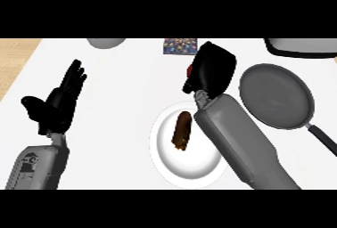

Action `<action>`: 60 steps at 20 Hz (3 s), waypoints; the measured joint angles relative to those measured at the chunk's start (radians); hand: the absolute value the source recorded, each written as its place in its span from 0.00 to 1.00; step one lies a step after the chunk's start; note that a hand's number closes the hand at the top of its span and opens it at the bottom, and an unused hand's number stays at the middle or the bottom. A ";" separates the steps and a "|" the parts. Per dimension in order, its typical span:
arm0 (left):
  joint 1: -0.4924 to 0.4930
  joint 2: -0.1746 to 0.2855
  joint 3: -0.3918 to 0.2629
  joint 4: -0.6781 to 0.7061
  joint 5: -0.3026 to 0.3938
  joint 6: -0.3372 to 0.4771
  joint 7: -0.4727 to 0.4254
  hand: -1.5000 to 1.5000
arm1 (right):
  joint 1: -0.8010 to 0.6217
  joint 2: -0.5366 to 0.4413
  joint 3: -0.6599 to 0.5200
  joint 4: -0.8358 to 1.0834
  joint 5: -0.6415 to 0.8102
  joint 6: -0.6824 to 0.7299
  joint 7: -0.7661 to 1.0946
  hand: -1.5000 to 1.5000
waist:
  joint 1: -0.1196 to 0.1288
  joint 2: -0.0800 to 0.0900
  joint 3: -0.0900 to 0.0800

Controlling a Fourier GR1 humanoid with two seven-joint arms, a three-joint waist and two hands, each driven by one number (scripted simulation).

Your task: Pick the tomato from the plate and place it in the pan

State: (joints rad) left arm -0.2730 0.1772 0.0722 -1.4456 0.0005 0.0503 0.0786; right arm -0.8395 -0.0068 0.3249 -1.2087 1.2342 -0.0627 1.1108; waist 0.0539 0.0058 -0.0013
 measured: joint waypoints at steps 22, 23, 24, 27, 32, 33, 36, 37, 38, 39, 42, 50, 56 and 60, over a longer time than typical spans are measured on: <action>0.027 0.007 0.026 -0.022 0.003 0.006 0.008 0.50 | 0.150 -0.273 -0.413 0.206 -0.005 -0.407 -0.263 1.00 | -0.045 -0.001 0.002; 0.030 0.007 0.027 -0.026 0.004 0.004 0.009 0.50 | 0.146 -0.288 -0.430 0.250 -0.012 -0.431 -0.288 1.00 | -0.043 0.000 0.002; 0.030 0.008 0.031 -0.024 0.009 0.000 0.004 0.50 | 0.142 -0.302 -0.449 0.298 -0.023 -0.464 -0.318 1.00 | -0.040 0.001 0.002; 0.025 0.000 0.025 -0.025 -0.001 0.010 0.004 0.50 | 0.123 -0.346 -0.510 0.436 -0.075 -0.549 -0.416 1.00 | -0.035 0.003 0.003; 0.008 -0.010 0.015 -0.007 -0.011 0.012 -0.002 0.50 | 0.094 -0.373 -0.600 0.632 -0.177 -0.676 -0.580 1.00 | -0.026 0.008 0.004; 0.008 -0.017 0.011 0.000 -0.015 0.016 -0.012 0.50 | 0.093 -0.377 -0.624 0.652 -0.216 -0.680 -0.621 0.00 | -0.025 0.009 0.004; 0.008 -0.012 0.017 0.000 -0.009 0.009 -0.009 0.50 | 0.088 -0.370 -0.692 0.702 -0.333 -0.629 -0.710 0.00 | -0.022 0.010 0.005; 0.007 -0.011 0.018 -0.005 -0.008 0.009 -0.006 0.50 | 0.094 -0.364 -0.716 0.711 -0.377 -0.601 -0.748 0.00 | -0.022 0.010 0.006; 0.008 -0.015 0.015 -0.004 -0.010 0.010 -0.010 0.50 | 0.092 -0.357 -0.738 0.721 -0.416 -0.579 -0.781 0.00 | -0.021 0.011 0.006; 0.011 -0.016 0.013 -0.006 -0.012 0.012 -0.010 0.50 | 0.094 -0.356 -0.761 0.729 -0.455 -0.558 -0.822 0.00 | -0.021 0.010 0.006; 0.013 -0.014 0.014 -0.010 -0.008 0.005 -0.008 0.50 | 0.108 -0.366 -0.816 0.779 -0.534 -0.527 -0.954 0.00 | -0.018 0.011 0.006; 0.011 0.003 0.034 -0.003 -0.004 0.001 0.000 0.50 | 0.118 -0.320 -0.913 0.755 -0.674 -0.636 -1.222 0.00 | -0.034 0.003 0.004; 0.051 -0.005 0.038 -0.027 -0.005 0.011 0.010 0.50 | 0.225 -0.204 -0.956 0.546 -0.833 -0.578 -1.351 0.00 | -0.067 -0.013 0.001; 0.069 0.011 0.056 -0.033 -0.001 0.009 0.010 0.50 | 0.346 -0.116 -0.919 0.339 -0.895 -0.478 -1.375 0.00 | -0.088 -0.021 -0.001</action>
State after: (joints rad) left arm -0.2044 0.1880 0.1280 -1.4786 -0.0007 0.0596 0.0887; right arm -0.4931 -0.1227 -0.5938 -0.8693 0.3390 -0.5403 -0.2641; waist -0.0338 -0.0155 -0.0018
